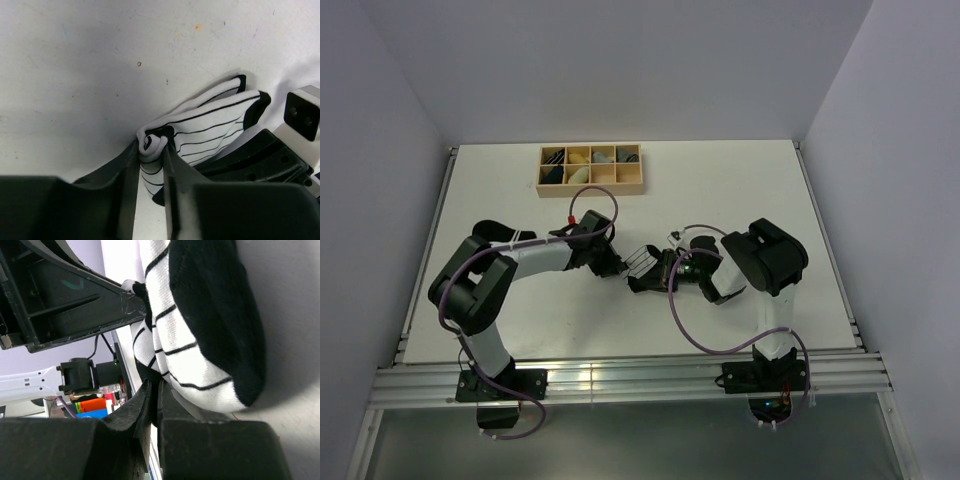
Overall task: Roll the socks
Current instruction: Roll the sock at the center of the board.
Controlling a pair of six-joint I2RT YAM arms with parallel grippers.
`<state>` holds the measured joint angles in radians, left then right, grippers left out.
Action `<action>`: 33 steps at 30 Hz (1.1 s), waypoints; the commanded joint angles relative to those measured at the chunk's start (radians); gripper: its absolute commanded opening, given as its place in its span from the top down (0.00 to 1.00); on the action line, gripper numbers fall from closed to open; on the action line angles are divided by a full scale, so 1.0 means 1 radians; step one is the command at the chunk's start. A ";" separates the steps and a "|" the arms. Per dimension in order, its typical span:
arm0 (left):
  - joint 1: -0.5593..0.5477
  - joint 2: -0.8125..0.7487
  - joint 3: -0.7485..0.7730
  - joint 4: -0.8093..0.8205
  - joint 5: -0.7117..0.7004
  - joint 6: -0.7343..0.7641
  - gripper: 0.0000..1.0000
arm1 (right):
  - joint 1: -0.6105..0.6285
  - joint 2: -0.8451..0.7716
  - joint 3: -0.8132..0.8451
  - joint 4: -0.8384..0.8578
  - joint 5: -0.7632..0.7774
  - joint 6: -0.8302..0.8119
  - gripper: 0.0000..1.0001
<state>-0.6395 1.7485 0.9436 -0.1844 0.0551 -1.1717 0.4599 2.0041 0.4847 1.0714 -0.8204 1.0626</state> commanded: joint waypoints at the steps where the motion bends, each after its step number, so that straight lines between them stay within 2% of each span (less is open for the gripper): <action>1: -0.005 0.049 0.007 -0.058 -0.051 0.021 0.76 | -0.007 -0.005 -0.008 -0.114 0.041 -0.072 0.93; 4: -0.006 0.055 0.040 -0.110 -0.051 0.046 0.98 | -0.006 -0.057 -0.008 -0.197 0.066 -0.130 0.84; 5: -0.008 0.054 0.050 -0.130 -0.081 0.052 0.99 | -0.004 -0.095 -0.008 -0.224 0.076 -0.150 0.80; 10: -0.026 0.057 0.177 -0.330 -0.146 0.095 1.00 | 0.014 -0.252 0.003 -0.472 0.190 -0.306 0.68; 14: -0.049 0.092 0.285 -0.483 -0.187 0.113 1.00 | 0.066 -0.444 0.040 -0.669 0.401 -0.433 0.61; 16: -0.063 0.115 0.325 -0.513 -0.183 0.124 1.00 | 0.133 -0.499 0.058 -0.758 0.570 -0.512 0.55; 18: -0.069 0.124 0.337 -0.530 -0.169 0.127 1.00 | 0.195 -0.559 0.086 -0.791 0.727 -0.582 0.54; 20: -0.069 0.134 0.342 -0.533 -0.149 0.127 1.00 | 0.291 -0.593 0.117 -0.812 0.806 -0.643 0.53; 25: -0.069 0.149 0.359 -0.547 -0.135 0.138 1.00 | 0.446 -0.544 0.204 -0.832 1.013 -0.754 0.51; 29: -0.069 0.152 0.368 -0.550 -0.130 0.144 1.00 | 0.558 -0.472 0.259 -0.841 1.099 -0.835 0.50; 33: -0.069 0.157 0.371 -0.552 -0.124 0.144 1.00 | 0.620 -0.412 0.284 -0.844 1.156 -0.865 0.50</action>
<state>-0.7036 1.8896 1.2873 -0.7013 -0.0757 -1.0515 1.0420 1.5612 0.7300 0.2493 0.2131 0.2699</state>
